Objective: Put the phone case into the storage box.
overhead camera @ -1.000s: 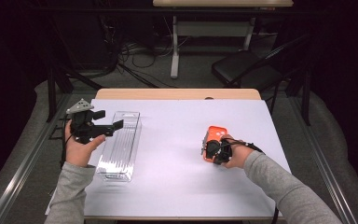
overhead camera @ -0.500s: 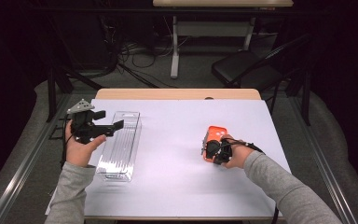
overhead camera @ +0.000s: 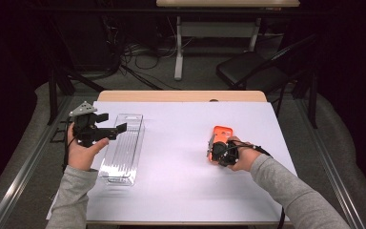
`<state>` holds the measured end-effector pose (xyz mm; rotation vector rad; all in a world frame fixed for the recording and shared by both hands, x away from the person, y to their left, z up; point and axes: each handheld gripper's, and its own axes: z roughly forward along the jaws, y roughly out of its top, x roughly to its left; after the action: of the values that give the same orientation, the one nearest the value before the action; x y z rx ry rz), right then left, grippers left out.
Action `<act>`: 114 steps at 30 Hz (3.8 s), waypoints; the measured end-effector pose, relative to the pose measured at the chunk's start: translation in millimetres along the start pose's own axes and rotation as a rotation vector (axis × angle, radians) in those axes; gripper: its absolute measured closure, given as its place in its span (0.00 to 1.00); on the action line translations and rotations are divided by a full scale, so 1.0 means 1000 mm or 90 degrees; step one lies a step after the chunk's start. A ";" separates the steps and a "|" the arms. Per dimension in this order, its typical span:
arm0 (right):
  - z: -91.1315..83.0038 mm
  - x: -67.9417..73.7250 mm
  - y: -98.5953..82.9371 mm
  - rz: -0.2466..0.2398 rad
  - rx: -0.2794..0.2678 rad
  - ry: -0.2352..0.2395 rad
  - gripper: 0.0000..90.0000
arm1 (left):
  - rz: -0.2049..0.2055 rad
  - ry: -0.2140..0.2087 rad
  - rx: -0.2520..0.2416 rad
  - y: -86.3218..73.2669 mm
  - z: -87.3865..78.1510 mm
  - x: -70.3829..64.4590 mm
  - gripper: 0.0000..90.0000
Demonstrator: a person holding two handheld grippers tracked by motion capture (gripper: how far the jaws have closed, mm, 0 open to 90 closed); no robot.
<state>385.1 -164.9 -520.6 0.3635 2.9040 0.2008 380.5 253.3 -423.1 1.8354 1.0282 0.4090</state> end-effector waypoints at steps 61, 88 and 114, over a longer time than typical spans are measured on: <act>-0.061 0.053 0.003 0.007 -0.332 -0.124 0.99 | 0.009 0.001 -0.011 0.003 -0.006 -0.006 0.10; -0.066 0.076 0.015 0.003 -0.401 -0.211 0.99 | 0.030 -0.020 0.001 0.005 0.003 -0.021 0.13; -0.062 0.099 0.032 -0.039 -0.404 -0.252 0.99 | 0.007 -0.098 0.005 0.005 0.015 -0.044 0.20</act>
<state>285.0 -115.9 -473.9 0.1742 2.3009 0.8941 367.0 208.5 -419.4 1.8501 0.9157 0.2655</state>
